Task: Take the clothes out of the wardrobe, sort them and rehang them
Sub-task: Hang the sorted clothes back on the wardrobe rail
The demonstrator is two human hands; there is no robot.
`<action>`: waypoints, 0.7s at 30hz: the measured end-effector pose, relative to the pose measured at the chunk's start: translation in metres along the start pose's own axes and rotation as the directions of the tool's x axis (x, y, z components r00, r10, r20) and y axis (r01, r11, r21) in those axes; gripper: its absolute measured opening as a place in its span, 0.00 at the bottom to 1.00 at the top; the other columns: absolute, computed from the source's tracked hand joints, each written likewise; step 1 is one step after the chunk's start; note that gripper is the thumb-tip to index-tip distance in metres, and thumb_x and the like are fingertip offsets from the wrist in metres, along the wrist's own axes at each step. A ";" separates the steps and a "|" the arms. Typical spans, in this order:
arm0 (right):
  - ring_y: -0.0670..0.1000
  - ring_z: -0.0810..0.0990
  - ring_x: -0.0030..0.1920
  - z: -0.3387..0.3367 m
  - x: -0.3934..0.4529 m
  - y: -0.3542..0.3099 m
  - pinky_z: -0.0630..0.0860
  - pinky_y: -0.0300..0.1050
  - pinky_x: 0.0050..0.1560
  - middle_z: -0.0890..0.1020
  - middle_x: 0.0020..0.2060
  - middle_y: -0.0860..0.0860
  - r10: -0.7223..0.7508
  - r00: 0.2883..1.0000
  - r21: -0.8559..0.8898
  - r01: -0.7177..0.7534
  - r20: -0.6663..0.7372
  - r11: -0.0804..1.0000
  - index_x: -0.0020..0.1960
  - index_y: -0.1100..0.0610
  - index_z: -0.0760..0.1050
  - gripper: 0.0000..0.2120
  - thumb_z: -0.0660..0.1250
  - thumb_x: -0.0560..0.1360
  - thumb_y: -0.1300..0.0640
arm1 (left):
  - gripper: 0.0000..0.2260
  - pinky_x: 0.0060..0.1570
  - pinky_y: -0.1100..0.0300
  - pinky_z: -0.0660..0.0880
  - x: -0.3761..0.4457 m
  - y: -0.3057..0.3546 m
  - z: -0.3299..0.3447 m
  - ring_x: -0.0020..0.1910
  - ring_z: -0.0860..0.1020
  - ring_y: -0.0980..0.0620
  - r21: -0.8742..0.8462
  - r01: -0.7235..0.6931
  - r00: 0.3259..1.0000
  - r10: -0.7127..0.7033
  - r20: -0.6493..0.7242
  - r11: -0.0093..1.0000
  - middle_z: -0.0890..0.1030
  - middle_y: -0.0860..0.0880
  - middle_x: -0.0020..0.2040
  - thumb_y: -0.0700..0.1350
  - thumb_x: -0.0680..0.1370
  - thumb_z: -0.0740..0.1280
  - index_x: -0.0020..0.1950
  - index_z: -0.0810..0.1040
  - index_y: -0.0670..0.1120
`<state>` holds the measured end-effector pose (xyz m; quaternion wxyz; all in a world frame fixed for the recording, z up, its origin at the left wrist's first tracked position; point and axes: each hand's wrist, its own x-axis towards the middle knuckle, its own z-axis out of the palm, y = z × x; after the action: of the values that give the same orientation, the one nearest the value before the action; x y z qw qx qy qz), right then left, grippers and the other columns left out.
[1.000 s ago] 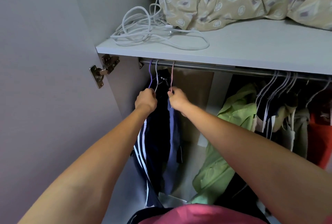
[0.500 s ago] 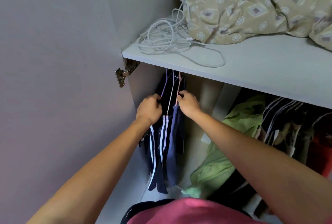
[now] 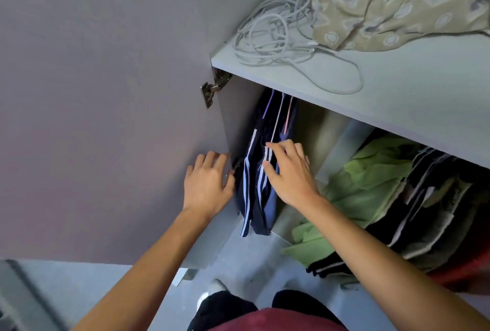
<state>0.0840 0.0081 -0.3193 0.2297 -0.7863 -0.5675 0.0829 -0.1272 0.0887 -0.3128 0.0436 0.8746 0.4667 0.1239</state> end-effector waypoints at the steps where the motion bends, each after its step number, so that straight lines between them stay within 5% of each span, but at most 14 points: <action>1: 0.57 0.70 0.64 -0.001 -0.005 -0.001 0.72 0.58 0.63 0.73 0.64 0.50 -0.035 0.999 0.015 0.035 0.015 0.999 0.74 0.52 0.72 0.23 0.62 0.81 0.45 | 0.19 0.49 0.48 0.74 -0.013 0.000 -0.001 0.56 0.75 0.42 0.014 0.020 1.000 -0.020 -0.009 1.000 0.79 0.48 0.59 0.51 0.80 0.66 0.70 0.77 0.50; 6: 0.57 0.72 0.65 0.009 -0.034 -0.018 0.72 0.57 0.63 0.74 0.62 0.50 -0.246 0.965 0.134 0.233 0.089 0.963 0.71 0.53 0.74 0.24 0.60 0.79 0.44 | 0.21 0.51 0.49 0.73 -0.103 0.000 -0.011 0.60 0.74 0.44 0.077 0.248 0.969 -0.246 -0.037 0.966 0.77 0.50 0.65 0.55 0.81 0.61 0.73 0.75 0.51; 10: 0.57 0.72 0.65 0.032 -0.067 -0.063 0.72 0.58 0.63 0.74 0.62 0.50 -0.458 0.869 0.228 0.415 0.186 0.881 0.72 0.52 0.74 0.25 0.61 0.79 0.43 | 0.23 0.55 0.48 0.72 -0.195 -0.002 -0.028 0.64 0.74 0.44 0.098 0.505 0.863 -0.501 -0.069 0.857 0.76 0.50 0.69 0.57 0.81 0.61 0.74 0.74 0.52; 15: 0.56 0.68 0.69 0.055 -0.124 -0.140 0.70 0.56 0.67 0.72 0.67 0.49 -0.703 0.650 0.343 0.615 0.289 0.710 0.74 0.49 0.72 0.26 0.61 0.79 0.42 | 0.25 0.63 0.44 0.72 -0.314 -0.005 -0.061 0.71 0.71 0.45 0.102 0.790 0.612 -0.770 -0.183 0.604 0.74 0.49 0.73 0.60 0.82 0.60 0.77 0.71 0.53; 21: 0.53 0.65 0.74 0.079 -0.210 -0.229 0.66 0.55 0.73 0.70 0.72 0.47 -0.864 0.341 0.465 0.737 0.371 0.490 0.75 0.48 0.70 0.28 0.60 0.78 0.40 | 0.28 0.62 0.44 0.72 -0.455 0.001 -0.078 0.70 0.72 0.42 0.043 0.954 0.295 -0.905 -0.306 0.296 0.75 0.47 0.73 0.61 0.80 0.60 0.78 0.72 0.52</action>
<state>-0.2148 -0.1093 -0.3118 0.1452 -0.3093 -0.9070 0.2461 -0.3890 -0.2917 -0.3173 -0.0408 0.4159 0.9004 0.1208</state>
